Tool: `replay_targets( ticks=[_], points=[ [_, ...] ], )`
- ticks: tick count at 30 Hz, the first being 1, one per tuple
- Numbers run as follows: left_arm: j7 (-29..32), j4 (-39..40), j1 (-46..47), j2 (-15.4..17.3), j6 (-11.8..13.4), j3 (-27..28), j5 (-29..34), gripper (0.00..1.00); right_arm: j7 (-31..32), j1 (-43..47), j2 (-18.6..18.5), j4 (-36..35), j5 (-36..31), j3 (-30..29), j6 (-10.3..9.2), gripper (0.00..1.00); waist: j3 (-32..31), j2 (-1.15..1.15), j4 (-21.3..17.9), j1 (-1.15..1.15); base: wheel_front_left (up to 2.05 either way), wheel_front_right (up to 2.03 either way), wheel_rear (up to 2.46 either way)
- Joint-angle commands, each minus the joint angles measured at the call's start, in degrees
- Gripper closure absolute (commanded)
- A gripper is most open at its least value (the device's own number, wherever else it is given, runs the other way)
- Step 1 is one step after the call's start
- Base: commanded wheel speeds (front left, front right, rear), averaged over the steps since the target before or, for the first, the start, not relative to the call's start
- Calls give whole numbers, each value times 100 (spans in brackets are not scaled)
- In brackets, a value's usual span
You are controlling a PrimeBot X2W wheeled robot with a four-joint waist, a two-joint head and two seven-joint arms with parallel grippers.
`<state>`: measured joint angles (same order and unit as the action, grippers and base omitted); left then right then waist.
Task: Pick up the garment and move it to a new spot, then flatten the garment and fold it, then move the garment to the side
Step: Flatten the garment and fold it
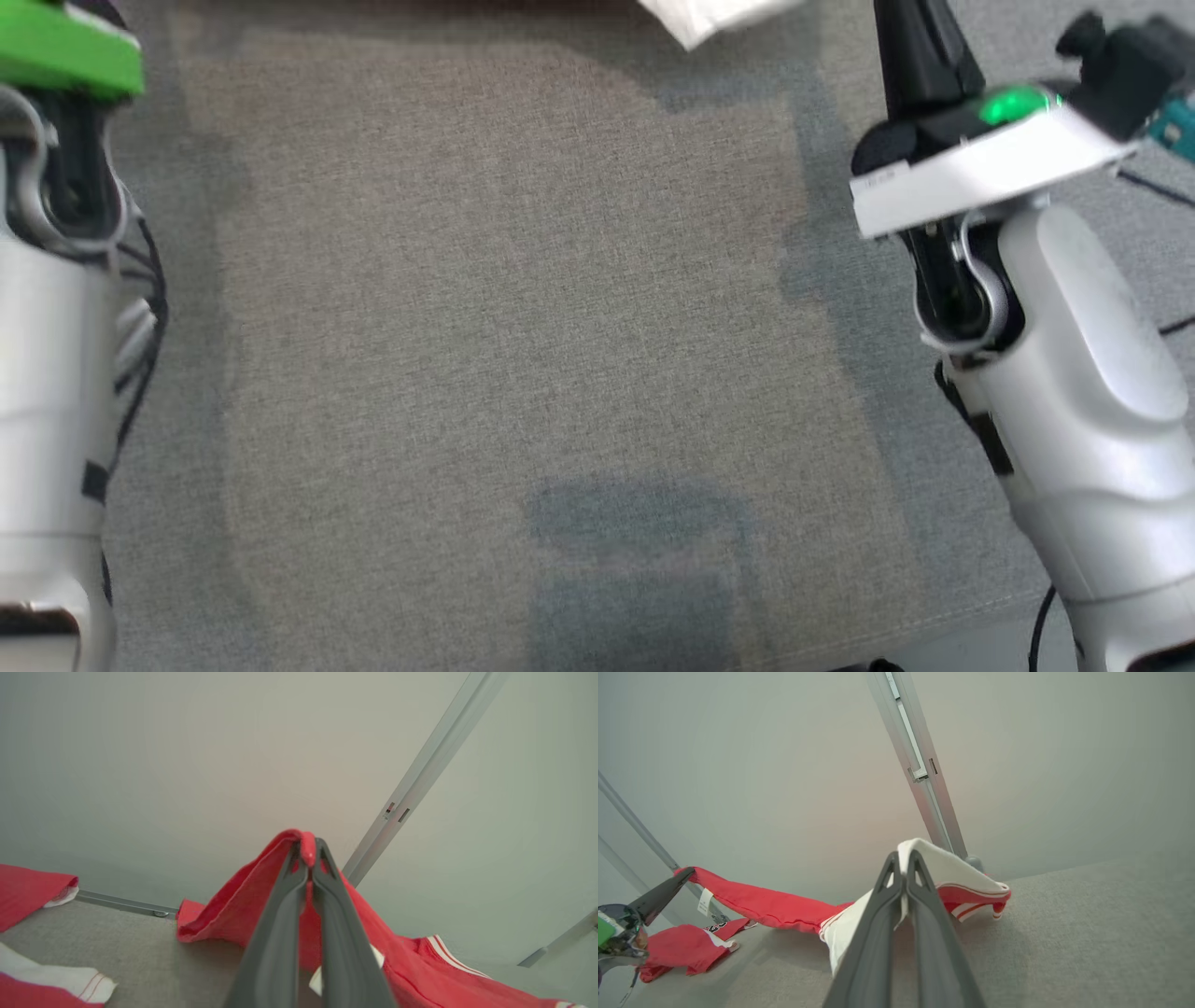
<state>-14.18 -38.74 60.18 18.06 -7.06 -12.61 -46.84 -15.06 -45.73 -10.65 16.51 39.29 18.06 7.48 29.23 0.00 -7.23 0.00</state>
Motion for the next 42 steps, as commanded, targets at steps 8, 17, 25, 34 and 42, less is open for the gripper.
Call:
replay_targets(
  ticks=[8, 17, 25, 34, 42],
  points=[
    [-59, 1640, -2734, 26, 269, 276, -367, 100, -16, 2135, -69, -689, 303, -263, 2, 100, -1016, 0, 221, 0, 0, 0, 0],
    [-105, 2610, -4782, -255, 608, 430, -163, 100, -16, 3757, 196, -1022, 246, -641, 2, 100, -1645, 0, 302, 0, 0, 0, 0],
    [-108, 3017, -5822, -570, 636, 675, 307, 100, 41, 4714, 289, -1202, 275, -696, 2, 100, -2074, 0, 376, 0, 0, 0, 0],
    [-104, 3362, -6758, -790, 573, 853, 479, 100, 286, 5531, 300, -1558, 309, -667, 2, 100, -2385, 0, 389, 0, 0, 0, 0],
    [-2, 3948, -7508, -742, 622, 782, 572, 100, 552, 6079, 343, -1932, 311, -722, 2, 100, -2491, 0, 370, 0, 0, 0, 0]
  ],
)
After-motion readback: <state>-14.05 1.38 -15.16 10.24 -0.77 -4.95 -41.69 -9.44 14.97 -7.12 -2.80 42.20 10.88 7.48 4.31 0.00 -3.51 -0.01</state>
